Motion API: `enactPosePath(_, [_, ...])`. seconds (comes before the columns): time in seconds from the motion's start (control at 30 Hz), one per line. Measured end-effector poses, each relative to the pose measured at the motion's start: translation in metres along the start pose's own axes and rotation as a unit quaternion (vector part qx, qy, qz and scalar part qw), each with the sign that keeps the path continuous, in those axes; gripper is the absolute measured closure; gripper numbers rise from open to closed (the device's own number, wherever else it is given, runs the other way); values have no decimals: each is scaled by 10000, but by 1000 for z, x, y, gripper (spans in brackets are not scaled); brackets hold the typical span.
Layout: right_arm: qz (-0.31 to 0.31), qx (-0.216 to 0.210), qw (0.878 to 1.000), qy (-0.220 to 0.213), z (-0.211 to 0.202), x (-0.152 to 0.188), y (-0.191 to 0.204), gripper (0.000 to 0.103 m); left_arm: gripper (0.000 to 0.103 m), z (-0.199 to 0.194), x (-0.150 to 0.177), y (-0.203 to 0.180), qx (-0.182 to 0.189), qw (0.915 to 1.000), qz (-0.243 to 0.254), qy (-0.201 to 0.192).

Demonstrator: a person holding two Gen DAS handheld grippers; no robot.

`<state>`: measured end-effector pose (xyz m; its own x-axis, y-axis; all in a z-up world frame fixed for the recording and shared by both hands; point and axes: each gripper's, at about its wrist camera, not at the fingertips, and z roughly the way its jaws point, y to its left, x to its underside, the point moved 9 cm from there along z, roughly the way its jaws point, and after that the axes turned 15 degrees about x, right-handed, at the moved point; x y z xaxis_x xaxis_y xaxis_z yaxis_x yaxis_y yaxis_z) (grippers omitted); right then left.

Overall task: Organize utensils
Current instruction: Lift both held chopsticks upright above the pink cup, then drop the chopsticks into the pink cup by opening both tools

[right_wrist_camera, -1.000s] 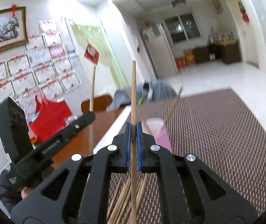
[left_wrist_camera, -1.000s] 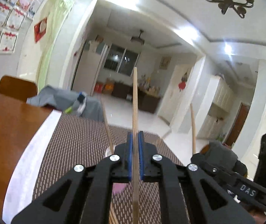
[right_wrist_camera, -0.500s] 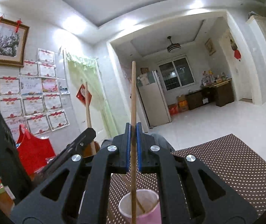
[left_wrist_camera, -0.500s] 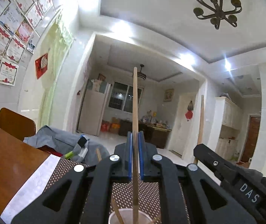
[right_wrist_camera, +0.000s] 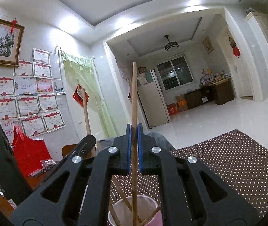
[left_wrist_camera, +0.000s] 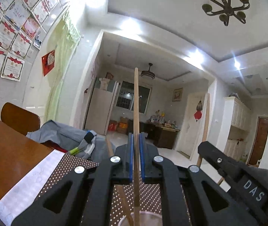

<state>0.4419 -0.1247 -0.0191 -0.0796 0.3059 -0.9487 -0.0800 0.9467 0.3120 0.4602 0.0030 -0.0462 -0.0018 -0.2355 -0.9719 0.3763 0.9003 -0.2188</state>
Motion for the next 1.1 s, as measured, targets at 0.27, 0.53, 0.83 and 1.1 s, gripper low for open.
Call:
enactPosePath(0.27, [-180, 64, 9997, 168, -15, 8, 0, 97, 97, -16, 16, -4, -18, 9992, -54, 383])
enactPosePath(0.53, [-337, 197, 9988, 307, -29, 15, -8, 97, 97, -31, 27, -8, -45, 9970, -57, 769])
enactPosePath(0.83, [-523, 298, 9967, 553, -36, 33, -9, 97, 92, -39, 38, -8, -100, 9929, -94, 1183])
enactPosePath(1.1, [-589, 408, 9949, 716, -41, 42, -11, 96, 79, -50, 40, -10, -171, 9895, -4, 1433])
